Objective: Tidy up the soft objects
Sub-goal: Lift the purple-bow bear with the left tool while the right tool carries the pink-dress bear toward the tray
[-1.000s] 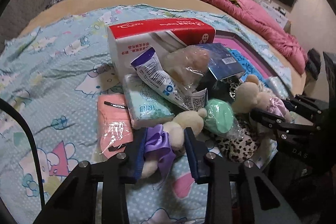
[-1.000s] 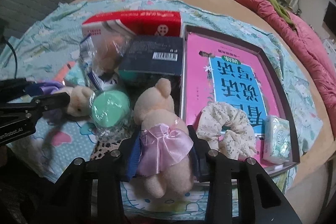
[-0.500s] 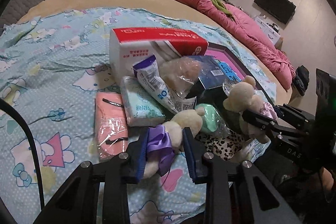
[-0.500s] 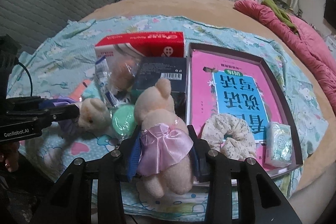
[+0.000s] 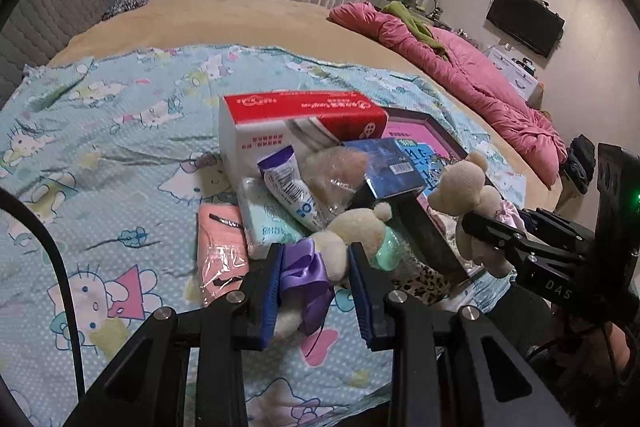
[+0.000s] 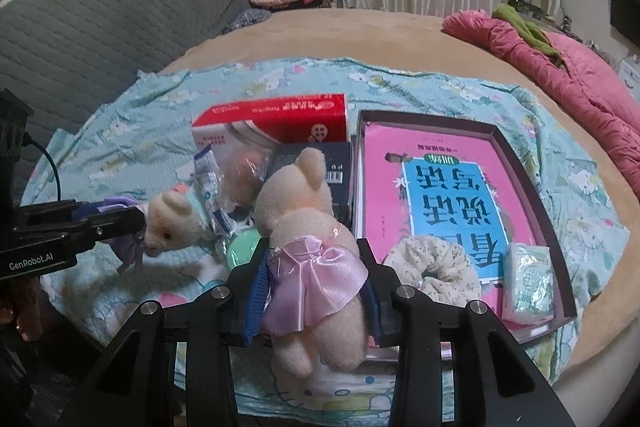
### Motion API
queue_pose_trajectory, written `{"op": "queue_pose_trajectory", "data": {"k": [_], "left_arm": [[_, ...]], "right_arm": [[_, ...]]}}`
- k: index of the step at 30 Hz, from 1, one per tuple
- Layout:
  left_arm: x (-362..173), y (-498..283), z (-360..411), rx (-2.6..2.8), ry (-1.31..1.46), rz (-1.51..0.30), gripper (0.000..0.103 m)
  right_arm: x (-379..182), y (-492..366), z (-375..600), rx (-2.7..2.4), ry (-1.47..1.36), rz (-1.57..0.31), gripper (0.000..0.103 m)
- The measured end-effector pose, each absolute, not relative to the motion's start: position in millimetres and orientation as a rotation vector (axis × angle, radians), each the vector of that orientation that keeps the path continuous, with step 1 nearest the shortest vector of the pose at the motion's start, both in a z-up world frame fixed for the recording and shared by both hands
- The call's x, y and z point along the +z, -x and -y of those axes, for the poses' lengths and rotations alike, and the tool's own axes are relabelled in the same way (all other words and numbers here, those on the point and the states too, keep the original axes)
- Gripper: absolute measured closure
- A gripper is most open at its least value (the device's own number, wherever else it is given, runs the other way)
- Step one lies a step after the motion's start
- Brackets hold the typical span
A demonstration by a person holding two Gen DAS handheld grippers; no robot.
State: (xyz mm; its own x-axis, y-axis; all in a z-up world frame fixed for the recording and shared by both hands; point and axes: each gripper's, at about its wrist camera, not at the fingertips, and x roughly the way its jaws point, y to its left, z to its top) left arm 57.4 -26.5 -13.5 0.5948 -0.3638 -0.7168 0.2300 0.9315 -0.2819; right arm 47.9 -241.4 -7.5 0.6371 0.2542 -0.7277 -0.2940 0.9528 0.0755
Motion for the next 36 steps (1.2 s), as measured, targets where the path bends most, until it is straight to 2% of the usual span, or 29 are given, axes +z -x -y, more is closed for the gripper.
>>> {"op": "queue_pose_trajectory", "data": {"k": [36], "left_arm": [[64.3, -37.6, 78.2, -0.272, 0.076, -0.770, 0.071]], "right_arm": [[39.3, -25.1, 285.5, 0.325, -0.103, -0.605, 0.062]]}}
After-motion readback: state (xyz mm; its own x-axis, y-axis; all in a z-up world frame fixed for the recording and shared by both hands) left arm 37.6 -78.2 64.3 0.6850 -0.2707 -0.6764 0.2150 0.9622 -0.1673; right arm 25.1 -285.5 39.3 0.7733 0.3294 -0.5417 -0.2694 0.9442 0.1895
